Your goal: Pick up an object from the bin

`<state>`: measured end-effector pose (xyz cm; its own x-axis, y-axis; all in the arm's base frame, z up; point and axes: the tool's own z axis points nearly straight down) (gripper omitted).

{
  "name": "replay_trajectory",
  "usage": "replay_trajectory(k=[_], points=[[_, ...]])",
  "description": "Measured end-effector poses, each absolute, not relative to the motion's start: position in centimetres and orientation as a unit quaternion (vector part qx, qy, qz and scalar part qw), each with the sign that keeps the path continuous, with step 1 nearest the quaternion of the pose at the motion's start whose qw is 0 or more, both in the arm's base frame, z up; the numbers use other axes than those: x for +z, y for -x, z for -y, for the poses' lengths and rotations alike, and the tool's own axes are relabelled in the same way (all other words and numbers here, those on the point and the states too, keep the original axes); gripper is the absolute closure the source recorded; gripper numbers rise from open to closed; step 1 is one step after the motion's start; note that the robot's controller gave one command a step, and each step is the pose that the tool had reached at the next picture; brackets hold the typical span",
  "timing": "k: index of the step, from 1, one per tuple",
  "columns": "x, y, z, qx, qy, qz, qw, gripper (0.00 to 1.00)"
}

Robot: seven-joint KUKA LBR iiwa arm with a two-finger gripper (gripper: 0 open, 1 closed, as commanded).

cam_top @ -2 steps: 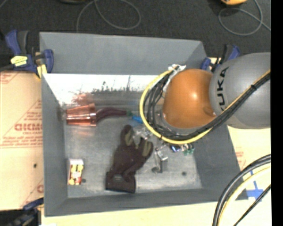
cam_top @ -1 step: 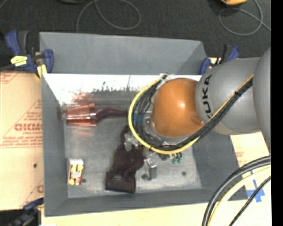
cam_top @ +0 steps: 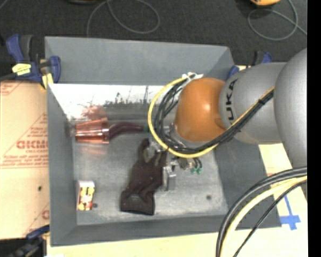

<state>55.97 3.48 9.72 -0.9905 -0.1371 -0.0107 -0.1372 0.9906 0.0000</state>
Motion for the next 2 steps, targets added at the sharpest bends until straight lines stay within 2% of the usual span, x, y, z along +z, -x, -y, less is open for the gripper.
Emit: replay_trajectory(k=[1, 2], points=[[8.96, -56.92, -2.99, 0.0, 0.031, -1.0, 0.006, 0.0], [8.14, -57.16, -3.95, -0.001, 0.178, -0.984, 0.007, 0.0]])
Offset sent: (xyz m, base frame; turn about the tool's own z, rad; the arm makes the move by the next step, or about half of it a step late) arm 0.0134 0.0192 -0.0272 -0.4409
